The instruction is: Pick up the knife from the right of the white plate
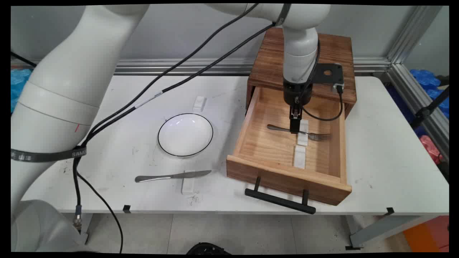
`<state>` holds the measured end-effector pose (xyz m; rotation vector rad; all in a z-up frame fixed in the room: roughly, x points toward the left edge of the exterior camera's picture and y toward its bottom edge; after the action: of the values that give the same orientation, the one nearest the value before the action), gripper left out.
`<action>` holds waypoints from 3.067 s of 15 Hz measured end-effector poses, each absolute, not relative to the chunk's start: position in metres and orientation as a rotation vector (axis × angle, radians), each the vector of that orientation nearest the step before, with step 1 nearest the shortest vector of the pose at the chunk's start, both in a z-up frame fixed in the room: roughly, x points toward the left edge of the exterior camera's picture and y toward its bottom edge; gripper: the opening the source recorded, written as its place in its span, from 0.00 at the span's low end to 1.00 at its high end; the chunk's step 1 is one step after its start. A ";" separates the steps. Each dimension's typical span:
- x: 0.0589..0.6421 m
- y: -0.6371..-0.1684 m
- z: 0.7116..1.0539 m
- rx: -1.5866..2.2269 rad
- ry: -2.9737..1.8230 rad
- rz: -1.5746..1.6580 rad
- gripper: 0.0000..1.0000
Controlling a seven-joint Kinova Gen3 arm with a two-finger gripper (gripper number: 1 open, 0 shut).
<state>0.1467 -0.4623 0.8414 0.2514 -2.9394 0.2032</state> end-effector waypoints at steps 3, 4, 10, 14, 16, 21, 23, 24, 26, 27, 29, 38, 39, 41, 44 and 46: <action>0.148 -0.459 0.854 0.256 -2.919 0.219 1.00; 0.150 -0.457 0.860 0.261 -2.911 0.225 1.00; 0.172 -0.436 0.903 0.313 -2.862 0.249 1.00; 0.194 -0.418 0.932 0.361 -2.819 0.254 1.00; 0.206 -0.409 0.946 0.381 -2.799 0.258 1.00; 0.243 -0.382 0.968 0.438 -2.760 0.250 1.00; 0.263 -0.366 0.975 0.471 -2.736 0.233 1.00; 0.269 -0.361 0.977 0.481 -2.729 0.228 1.00; 0.291 -0.343 0.980 0.507 -2.714 0.212 1.00; 0.301 -0.335 0.981 0.516 -2.710 0.207 1.00; 0.317 -0.322 0.980 0.531 -2.706 0.200 1.00; 0.391 -0.267 0.962 0.577 -2.724 0.170 1.00; 0.400 -0.259 0.958 0.577 -2.729 0.161 1.00; 0.414 -0.247 0.950 0.577 -2.739 0.146 1.00; 0.430 -0.230 0.937 0.571 -2.753 0.124 1.00; 0.437 -0.221 0.927 0.567 -2.760 0.113 1.00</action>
<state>0.4374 -0.2210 0.9274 0.5665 -2.7604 0.1133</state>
